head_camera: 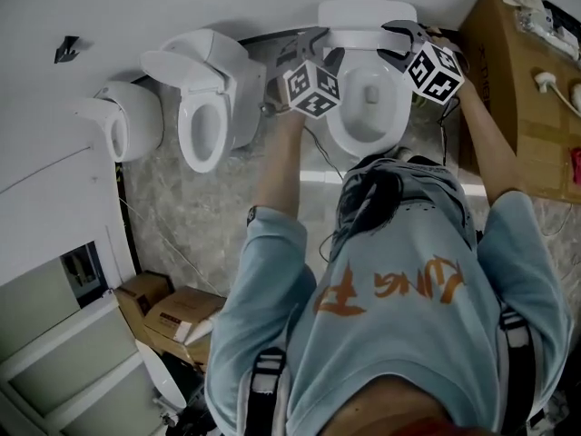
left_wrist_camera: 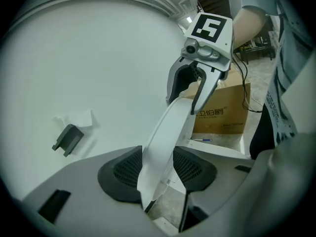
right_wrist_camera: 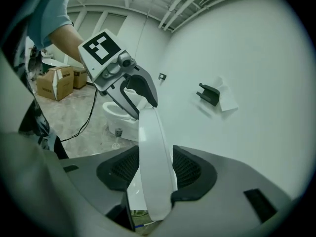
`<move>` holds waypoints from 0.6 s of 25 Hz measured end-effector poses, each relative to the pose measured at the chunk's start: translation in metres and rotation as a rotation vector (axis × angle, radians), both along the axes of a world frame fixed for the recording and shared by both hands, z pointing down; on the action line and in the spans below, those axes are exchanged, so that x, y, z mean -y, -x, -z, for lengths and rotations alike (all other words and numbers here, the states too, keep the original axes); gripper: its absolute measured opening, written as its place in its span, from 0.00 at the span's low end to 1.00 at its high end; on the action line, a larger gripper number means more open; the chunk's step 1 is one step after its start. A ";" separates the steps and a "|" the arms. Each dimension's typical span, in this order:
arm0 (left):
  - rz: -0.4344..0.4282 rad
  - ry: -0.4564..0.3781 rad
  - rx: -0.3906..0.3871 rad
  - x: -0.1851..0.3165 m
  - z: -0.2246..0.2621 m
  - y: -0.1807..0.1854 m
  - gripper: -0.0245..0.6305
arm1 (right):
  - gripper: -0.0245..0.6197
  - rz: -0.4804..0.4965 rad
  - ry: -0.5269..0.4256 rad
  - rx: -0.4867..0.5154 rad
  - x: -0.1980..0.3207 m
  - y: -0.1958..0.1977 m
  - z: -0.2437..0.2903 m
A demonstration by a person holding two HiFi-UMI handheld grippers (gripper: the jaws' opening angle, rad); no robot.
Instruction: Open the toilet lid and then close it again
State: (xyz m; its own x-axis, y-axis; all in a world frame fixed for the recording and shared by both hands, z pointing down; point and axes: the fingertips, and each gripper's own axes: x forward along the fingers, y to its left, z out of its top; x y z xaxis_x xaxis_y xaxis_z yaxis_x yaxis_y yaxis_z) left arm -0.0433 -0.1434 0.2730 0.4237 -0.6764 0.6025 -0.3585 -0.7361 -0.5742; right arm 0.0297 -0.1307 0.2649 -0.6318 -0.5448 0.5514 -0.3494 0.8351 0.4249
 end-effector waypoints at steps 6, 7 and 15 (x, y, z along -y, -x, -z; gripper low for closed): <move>0.001 0.021 0.042 -0.039 -0.021 0.009 0.35 | 0.38 0.064 0.052 -0.019 -0.040 0.011 -0.024; 0.002 0.030 0.044 -0.047 -0.025 0.010 0.35 | 0.38 0.081 0.063 -0.024 -0.047 0.012 -0.030; 0.013 0.095 0.151 -0.089 -0.060 0.023 0.37 | 0.40 0.192 0.137 -0.038 -0.087 0.029 -0.069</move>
State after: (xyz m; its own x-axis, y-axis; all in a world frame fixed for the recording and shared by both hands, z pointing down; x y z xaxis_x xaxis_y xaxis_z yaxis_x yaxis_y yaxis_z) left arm -0.0660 -0.0544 0.3325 0.3157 -0.6178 0.7202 -0.2832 -0.7858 -0.5499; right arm 0.0010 -0.0433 0.3343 -0.6940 -0.3352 0.6372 -0.1647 0.9355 0.3127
